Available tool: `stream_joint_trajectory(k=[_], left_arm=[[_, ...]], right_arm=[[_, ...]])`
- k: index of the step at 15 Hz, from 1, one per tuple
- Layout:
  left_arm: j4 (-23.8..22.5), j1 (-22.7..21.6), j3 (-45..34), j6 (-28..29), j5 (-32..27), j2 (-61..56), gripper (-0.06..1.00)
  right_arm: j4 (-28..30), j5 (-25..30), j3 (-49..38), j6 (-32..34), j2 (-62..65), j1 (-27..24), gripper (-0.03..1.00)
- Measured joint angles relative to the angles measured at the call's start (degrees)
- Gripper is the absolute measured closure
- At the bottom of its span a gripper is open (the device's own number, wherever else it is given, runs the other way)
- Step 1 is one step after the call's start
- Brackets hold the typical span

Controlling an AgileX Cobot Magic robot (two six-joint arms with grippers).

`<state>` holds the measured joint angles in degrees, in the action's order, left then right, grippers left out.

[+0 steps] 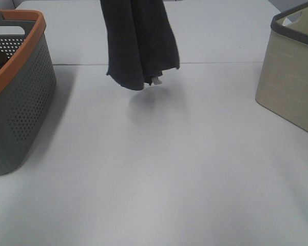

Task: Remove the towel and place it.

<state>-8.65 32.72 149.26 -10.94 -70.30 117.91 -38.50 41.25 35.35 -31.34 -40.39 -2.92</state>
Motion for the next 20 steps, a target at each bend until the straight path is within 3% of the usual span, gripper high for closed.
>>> stream_joint_trajectory(k=[3, 10, 16, 18, 20], left_arm=[[0.8, 0.0, 0.0, 0.0, 0.0, 0.0, 0.94], [1.2, 0.0, 0.0, 0.0, 0.0, 0.0, 0.94], [1.9, 0.0, 0.0, 0.7, 0.0, 0.0, 0.94], [2.8, 0.0, 0.0, 1.5, 0.0, 0.0, 0.94], [3.4, 0.0, 0.0, 1.7, 0.0, 0.0, 0.94]], right_arm=[[-3.8, -0.2, 0.0, -1.2, -3.3, 0.0, 0.35], [-17.9, -0.1, 0.0, -14.2, -7.7, 0.0, 0.35], [-33.4, -0.7, 0.0, -31.2, -20.1, 0.0, 0.35], [-38.6, -4.4, 0.0, -37.8, -24.2, 2.2, 0.35], [-44.2, -11.8, 0.0, -43.4, -28.8, 8.5, 0.35]])
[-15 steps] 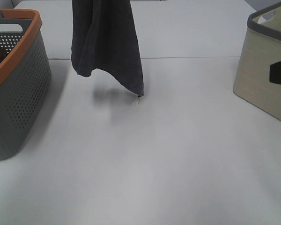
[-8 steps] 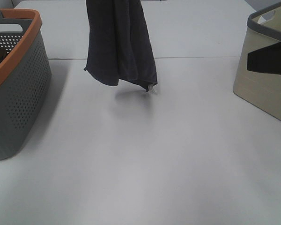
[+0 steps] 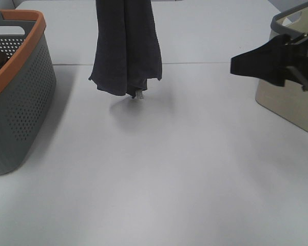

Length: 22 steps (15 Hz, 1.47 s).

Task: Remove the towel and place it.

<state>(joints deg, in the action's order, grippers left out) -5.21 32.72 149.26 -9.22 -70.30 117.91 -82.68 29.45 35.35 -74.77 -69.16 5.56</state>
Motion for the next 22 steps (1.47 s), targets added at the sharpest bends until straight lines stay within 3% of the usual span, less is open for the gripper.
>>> stream_joint_trajectory(k=[3, 6, 10, 13, 22], left_arm=[[0.0, 0.0, 0.0, 0.0, 0.0, 0.1, 0.94], [0.3, 0.0, 0.0, 0.2, 0.0, 0.7, 0.94], [0.4, 0.0, 0.0, 0.2, 0.0, 0.7, 0.94], [0.5, 0.0, 0.0, 0.2, 0.0, 0.7, 0.94], [0.5, 0.0, 0.0, 0.2, 0.0, 0.7, 0.94]], right_arm=[[-5.3, -8.4, 1.8, -3.3, -6.0, 8.0, 0.35], [-8.3, -11.2, 8.9, -3.9, -13.7, 14.7, 0.35], [-9.6, -12.7, 13.7, -3.9, -16.7, 19.7, 0.35], [-9.6, -19.9, 17.0, -3.9, -20.4, 23.9, 0.35], [-10.7, -23.2, 21.4, -3.7, -30.2, 25.1, 0.35]])
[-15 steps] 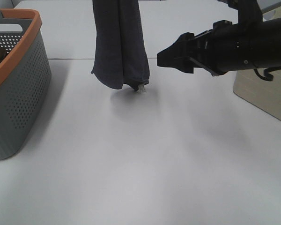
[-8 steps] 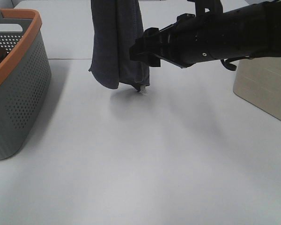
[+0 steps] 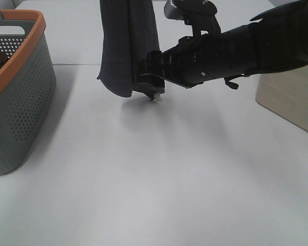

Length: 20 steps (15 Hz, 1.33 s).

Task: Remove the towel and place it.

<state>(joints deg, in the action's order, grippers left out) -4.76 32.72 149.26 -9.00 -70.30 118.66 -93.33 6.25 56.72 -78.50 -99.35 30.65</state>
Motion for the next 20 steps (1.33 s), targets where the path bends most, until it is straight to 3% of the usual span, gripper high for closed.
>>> stream_joint_trajectory(k=[3, 8, 11, 12, 15, 16, 20], left_arm=[[0.0, 0.0, 0.0, 0.0, 0.0, 0.0, 0.94], [0.0, 0.0, 0.0, 0.0, 0.0, 0.0, 0.94], [-0.1, 0.0, 0.0, 0.0, 0.0, 0.0, 0.94], [-0.1, 0.0, 0.0, 0.0, 0.0, 0.0, 0.94], [-0.1, 0.0, 0.0, 0.0, 0.0, 0.0, 0.94], [-0.1, 0.0, 0.0, 0.0, 0.0, 0.0, 0.94], [-0.6, 0.0, 0.0, 0.0, -0.3, 0.0, 0.94]], right_arm=[[0.0, -1.8, 0.0, 0.0, -0.2, 0.0, 0.41], [-0.1, -1.7, 0.0, 0.0, -0.2, 0.0, 0.62], [1.7, -1.1, 0.0, 0.0, 0.5, 0.0, 0.92], [2.6, -1.1, 0.0, 0.0, 1.3, 0.0, 0.97], [7.0, 0.4, -1.3, 0.6, 3.7, 0.0, 0.97], [10.0, 1.8, -2.2, 3.3, 4.5, 0.0, 0.97], [44.6, 17.9, -0.1, 36.8, 7.4, -7.4, 0.97]])
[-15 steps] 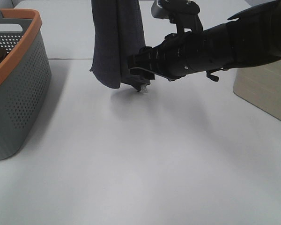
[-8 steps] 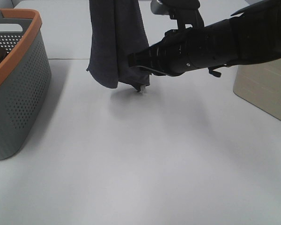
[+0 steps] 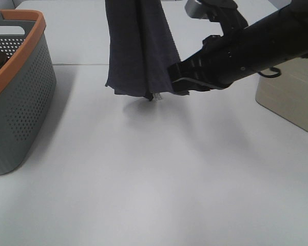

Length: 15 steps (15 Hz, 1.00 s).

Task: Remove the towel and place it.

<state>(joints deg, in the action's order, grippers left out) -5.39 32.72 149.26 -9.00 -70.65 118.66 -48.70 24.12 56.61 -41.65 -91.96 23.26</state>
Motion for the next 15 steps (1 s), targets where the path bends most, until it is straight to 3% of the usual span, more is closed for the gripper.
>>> stream_joint_trajectory(k=[2, 4, 5, 7, 8, 12, 15], left_arm=[[0.5, 0.0, 0.0, -0.1, -0.4, 0.8, 0.94], [1.2, 0.0, -0.6, -0.1, -0.3, 1.8, 0.94], [1.4, 0.0, -0.9, 0.1, -0.3, 1.9, 0.94], [1.3, 0.0, -3.5, 2.2, -0.1, 2.0, 0.94], [0.9, 0.0, -4.6, 3.1, -0.1, 2.0, 0.94], [0.6, 0.0, -12.4, 7.6, -0.1, -0.9, 0.94], [0.5, -0.2, -19.3, 8.3, -0.1, -3.6, 0.94]], right_arm=[[19.7, 9.7, 5.1, 15.0, 0.2, -1.6, 0.97], [29.9, 20.5, 10.3, 22.8, 0.2, -1.8, 0.97], [31.5, 23.4, 11.7, 23.8, 0.2, -1.8, 0.97], [35.6, 35.8, 19.6, 27.8, 0.2, -1.8, 0.97], [37.7, 38.4, 22.1, 28.8, 0.2, -1.8, 0.97], [44.2, 43.8, 26.9, 30.3, 0.2, -1.8, 0.97], [48.0, 43.8, 27.5, 28.8, 0.1, -1.8, 0.97]])
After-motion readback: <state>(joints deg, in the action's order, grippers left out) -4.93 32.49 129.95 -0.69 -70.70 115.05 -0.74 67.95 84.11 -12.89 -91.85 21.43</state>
